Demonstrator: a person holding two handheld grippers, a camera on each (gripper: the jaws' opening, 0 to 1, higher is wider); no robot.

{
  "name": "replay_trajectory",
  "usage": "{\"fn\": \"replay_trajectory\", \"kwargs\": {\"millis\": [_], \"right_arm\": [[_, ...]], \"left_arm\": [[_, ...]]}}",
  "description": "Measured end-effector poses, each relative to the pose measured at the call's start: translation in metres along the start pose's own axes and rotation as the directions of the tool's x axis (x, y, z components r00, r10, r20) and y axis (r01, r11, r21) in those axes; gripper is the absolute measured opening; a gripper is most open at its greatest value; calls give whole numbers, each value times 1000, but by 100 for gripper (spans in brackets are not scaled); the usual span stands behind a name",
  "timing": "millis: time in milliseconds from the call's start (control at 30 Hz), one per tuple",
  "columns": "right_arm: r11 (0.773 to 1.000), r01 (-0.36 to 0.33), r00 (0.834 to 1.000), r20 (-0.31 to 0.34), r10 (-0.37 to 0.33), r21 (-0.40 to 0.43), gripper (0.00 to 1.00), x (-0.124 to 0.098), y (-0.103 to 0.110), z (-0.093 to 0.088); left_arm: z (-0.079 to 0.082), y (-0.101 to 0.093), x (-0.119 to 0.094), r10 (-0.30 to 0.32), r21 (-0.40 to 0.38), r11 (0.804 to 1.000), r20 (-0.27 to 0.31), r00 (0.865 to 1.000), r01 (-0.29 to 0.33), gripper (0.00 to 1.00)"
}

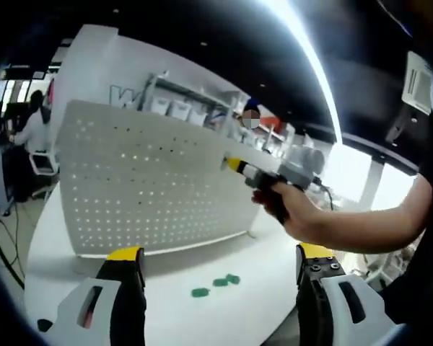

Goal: Insert the hook assembly into the mounting plate slot until the hook locks in place.

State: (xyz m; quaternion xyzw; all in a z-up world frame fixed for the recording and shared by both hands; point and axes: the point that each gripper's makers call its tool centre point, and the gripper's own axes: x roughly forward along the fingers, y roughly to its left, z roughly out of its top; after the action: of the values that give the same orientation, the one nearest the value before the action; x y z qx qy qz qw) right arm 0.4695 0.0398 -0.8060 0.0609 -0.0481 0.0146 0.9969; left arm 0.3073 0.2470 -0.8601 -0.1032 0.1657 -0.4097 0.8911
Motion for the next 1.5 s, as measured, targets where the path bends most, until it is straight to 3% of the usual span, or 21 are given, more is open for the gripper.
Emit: {"fn": "replay_trajectory", "kwargs": {"millis": [600, 1000, 1500], "right_arm": [[1000, 14, 1000, 22, -14, -7, 0, 34, 2, 2], [1000, 25, 999, 40, -25, -7, 0, 39, 3, 6], [999, 32, 999, 27, -32, -3, 0, 42, 2, -2]], "left_arm": [[-7, 14, -5, 39, -41, 998, 0, 999, -39, 86], [-8, 18, -10, 47, -46, 998, -1, 999, -47, 86], [-6, 19, -16, 64, -37, 997, 7, 998, -64, 86]]}}
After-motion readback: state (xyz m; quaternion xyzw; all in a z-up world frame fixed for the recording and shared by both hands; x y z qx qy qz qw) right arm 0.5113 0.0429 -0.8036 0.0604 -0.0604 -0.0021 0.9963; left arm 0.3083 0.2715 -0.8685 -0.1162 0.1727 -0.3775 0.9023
